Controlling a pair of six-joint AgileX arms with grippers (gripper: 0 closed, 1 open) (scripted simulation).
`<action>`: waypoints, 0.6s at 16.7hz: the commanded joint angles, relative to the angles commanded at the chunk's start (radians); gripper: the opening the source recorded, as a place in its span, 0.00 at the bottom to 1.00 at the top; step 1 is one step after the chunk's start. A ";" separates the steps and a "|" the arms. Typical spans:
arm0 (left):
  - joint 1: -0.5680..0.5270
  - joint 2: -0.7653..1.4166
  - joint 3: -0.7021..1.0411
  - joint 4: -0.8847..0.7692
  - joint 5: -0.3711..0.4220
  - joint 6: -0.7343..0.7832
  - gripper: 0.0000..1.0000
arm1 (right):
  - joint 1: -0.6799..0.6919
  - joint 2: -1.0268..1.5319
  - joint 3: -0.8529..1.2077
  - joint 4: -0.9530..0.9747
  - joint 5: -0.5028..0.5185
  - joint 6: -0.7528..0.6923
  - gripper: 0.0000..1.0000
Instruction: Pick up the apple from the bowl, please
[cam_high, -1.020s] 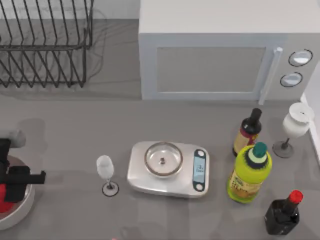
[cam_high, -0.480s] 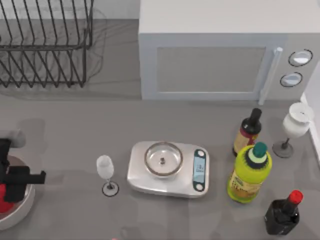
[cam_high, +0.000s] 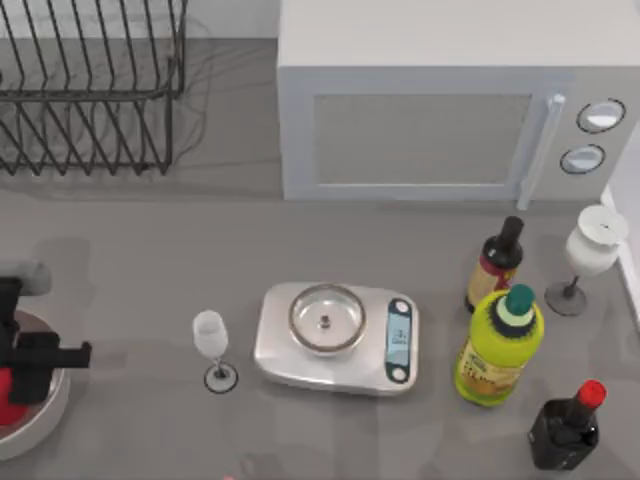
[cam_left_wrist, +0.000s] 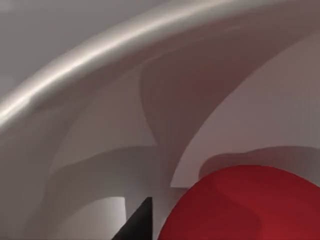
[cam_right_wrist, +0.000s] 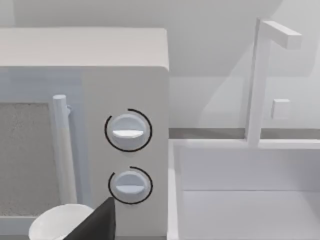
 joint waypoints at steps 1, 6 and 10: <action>0.000 0.000 0.002 -0.002 0.000 0.000 0.00 | 0.000 0.000 0.000 0.000 0.000 0.000 1.00; -0.003 0.009 0.164 -0.168 0.000 -0.003 0.00 | 0.000 0.000 0.000 0.000 0.000 0.000 1.00; -0.007 0.005 0.458 -0.484 0.000 -0.008 0.00 | 0.000 0.000 0.000 0.000 0.000 0.000 1.00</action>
